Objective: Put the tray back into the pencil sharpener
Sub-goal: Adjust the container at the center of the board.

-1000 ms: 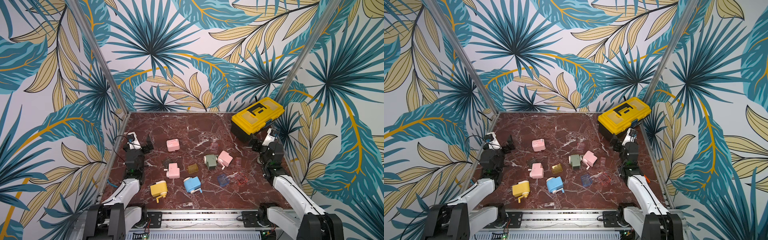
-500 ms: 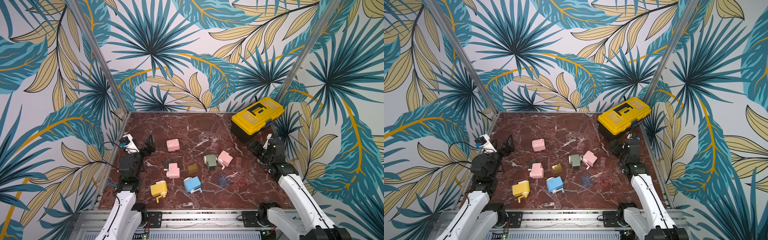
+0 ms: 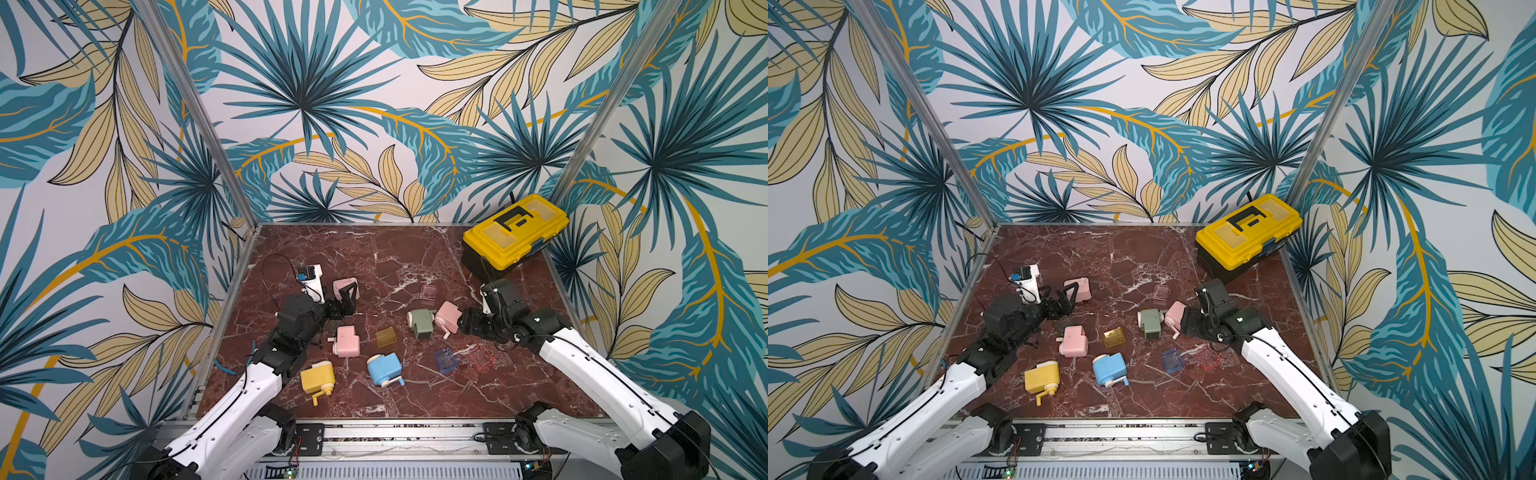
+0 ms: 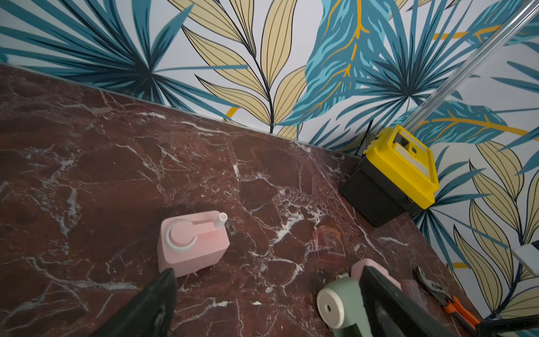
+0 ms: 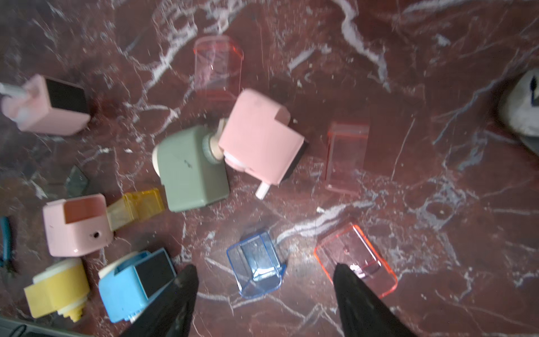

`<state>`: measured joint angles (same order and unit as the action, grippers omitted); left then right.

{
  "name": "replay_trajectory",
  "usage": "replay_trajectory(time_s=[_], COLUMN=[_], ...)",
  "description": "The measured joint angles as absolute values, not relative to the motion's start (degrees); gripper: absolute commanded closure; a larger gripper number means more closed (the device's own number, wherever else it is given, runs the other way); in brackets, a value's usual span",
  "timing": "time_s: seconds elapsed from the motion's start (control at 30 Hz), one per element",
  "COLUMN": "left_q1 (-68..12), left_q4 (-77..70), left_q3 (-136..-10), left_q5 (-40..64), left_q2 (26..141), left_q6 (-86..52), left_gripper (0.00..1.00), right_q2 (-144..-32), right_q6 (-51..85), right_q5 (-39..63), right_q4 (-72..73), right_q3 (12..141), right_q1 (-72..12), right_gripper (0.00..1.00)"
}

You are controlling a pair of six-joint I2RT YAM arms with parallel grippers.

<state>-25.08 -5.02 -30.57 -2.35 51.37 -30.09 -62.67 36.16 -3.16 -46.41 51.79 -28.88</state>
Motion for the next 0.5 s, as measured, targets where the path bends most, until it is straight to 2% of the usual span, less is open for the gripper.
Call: replay_trajectory(time_s=[0.07, 0.23, 0.5], left_q1=[-28.0, -31.7, -32.2], left_q4=[-1.6, 5.6, 19.3], left_q3=[-31.6, -33.1, -33.8], left_q5=[-4.6, -7.8, -9.9], left_q2=[52.1, 53.1, 52.2], left_q6=[-32.1, -38.5, -46.8], left_gripper=[0.0, 0.01, 0.0], right_q2=[-63.2, -65.8, -78.4], right_q6=[37.0, 37.7, 34.0], right_q5=[-4.5, -6.7, -7.9], right_q4=[-48.2, -48.8, -44.8], right_q3=[51.7, 50.4, 51.0], right_q1=[-32.8, -40.3, -47.4], right_gripper=[0.3, 0.3, 0.39])
